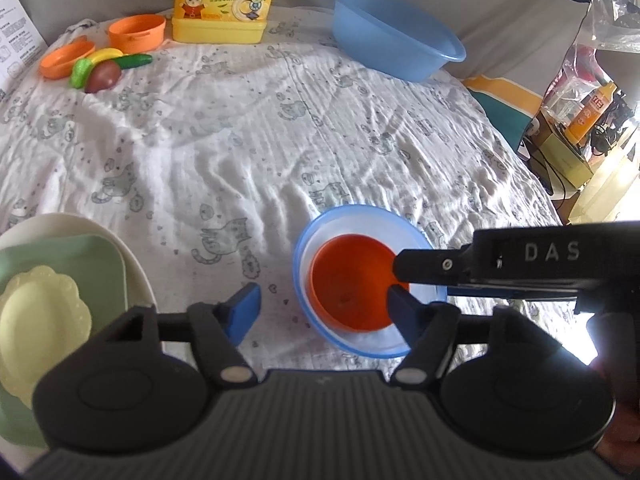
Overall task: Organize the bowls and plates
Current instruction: 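Close the right gripper on the blue bowl's rim holding the nested bowls, then carry the nested bowls with the right gripper onto the yellow plate stack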
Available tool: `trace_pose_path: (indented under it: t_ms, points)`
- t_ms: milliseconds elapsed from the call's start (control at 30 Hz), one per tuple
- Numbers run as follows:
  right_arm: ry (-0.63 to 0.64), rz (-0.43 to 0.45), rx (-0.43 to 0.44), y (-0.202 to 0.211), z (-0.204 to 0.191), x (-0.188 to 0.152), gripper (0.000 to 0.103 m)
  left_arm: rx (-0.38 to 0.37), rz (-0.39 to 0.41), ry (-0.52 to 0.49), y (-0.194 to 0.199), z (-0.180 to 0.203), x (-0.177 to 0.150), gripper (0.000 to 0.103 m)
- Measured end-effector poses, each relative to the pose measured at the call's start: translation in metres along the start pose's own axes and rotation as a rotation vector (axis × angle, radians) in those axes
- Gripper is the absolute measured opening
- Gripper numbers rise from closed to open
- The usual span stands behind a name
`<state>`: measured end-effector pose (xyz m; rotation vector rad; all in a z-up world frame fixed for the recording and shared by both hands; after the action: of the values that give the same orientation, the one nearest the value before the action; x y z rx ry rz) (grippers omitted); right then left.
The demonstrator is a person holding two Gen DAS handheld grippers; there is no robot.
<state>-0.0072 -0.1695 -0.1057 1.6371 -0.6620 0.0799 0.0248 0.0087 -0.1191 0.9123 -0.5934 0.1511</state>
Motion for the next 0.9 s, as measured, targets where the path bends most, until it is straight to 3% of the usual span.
trace_pose_path:
  t_ms: [100, 300, 400, 900]
  points:
    - [0.021, 0.005, -0.003, -0.002, -0.003, 0.001, 0.047, -0.009, -0.004, 0.008, -0.003, -0.001, 0.0, 0.058]
    - [0.067, 0.014, -0.031, -0.005, -0.009, -0.002, 0.037, -0.015, -0.01, 0.029, -0.007, -0.004, -0.001, 0.057]
    - [0.088, 0.02, -0.047, -0.006, -0.013, -0.002, 0.034, -0.027, -0.014, 0.027, -0.01, -0.002, 0.0, 0.047]
    - [0.157, 0.046, -0.107, -0.003, -0.033, 0.006, 0.033, -0.005, 0.012, 0.036, -0.001, -0.005, 0.006, 0.041]
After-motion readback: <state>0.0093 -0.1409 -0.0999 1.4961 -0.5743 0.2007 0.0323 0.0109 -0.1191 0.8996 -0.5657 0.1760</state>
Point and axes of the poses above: each gripper's, at about its wrist camera, not at the fingertips, and y roughly against the way its jaws point, z to its right, x to its top, the point moved 4 cm from there along -y, roughly the way its jaws point, and after that the axes turned 15 degrees about -x, right-handed, at the moved point
